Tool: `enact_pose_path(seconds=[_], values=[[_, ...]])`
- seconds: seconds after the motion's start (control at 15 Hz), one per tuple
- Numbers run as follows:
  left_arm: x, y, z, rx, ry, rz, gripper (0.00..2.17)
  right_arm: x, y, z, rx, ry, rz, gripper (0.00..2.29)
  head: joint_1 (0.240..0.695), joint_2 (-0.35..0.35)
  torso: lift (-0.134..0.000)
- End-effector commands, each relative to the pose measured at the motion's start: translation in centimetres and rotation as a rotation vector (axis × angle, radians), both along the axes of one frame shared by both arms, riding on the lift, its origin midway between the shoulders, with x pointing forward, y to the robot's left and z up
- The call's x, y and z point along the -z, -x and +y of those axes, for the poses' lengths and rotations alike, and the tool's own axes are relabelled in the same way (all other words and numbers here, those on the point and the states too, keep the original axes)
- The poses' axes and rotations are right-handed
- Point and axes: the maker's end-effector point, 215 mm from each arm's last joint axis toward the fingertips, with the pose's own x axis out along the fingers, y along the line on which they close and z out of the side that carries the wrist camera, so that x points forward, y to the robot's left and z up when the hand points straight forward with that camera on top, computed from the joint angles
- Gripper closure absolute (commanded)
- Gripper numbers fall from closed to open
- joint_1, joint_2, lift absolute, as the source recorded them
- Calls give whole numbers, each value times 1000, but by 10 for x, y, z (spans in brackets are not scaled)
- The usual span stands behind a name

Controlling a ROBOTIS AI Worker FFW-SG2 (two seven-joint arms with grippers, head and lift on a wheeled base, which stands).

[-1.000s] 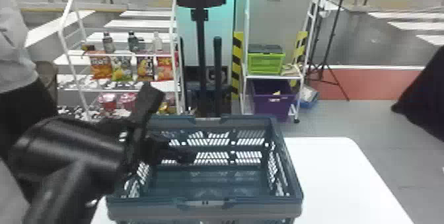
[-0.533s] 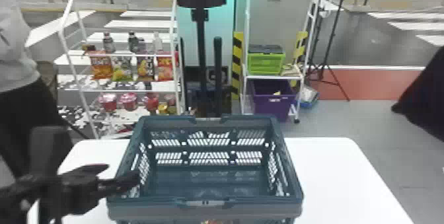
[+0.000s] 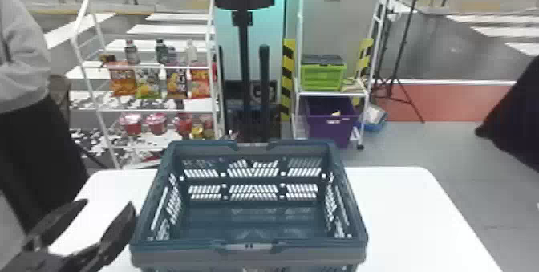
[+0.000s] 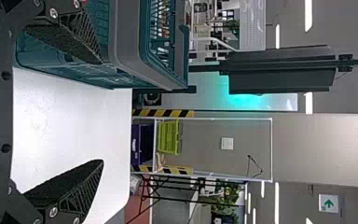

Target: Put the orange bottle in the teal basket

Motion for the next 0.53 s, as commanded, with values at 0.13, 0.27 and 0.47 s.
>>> enact_pose_path(seconds=[0.13, 0.27, 0.47], values=[[38, 38, 11, -54, -40, -33, 188, -3, 1, 4, -23, 6, -1, 140, 499, 0, 0], [59, 49, 12, -65, -84, 1, 188, -4, 0, 7, -34, 7, -3, 140, 499, 0, 0], [75, 60, -2, -44, -107, 15, 188, -4, -1, 12, -48, 7, -4, 140, 499, 0, 0]])
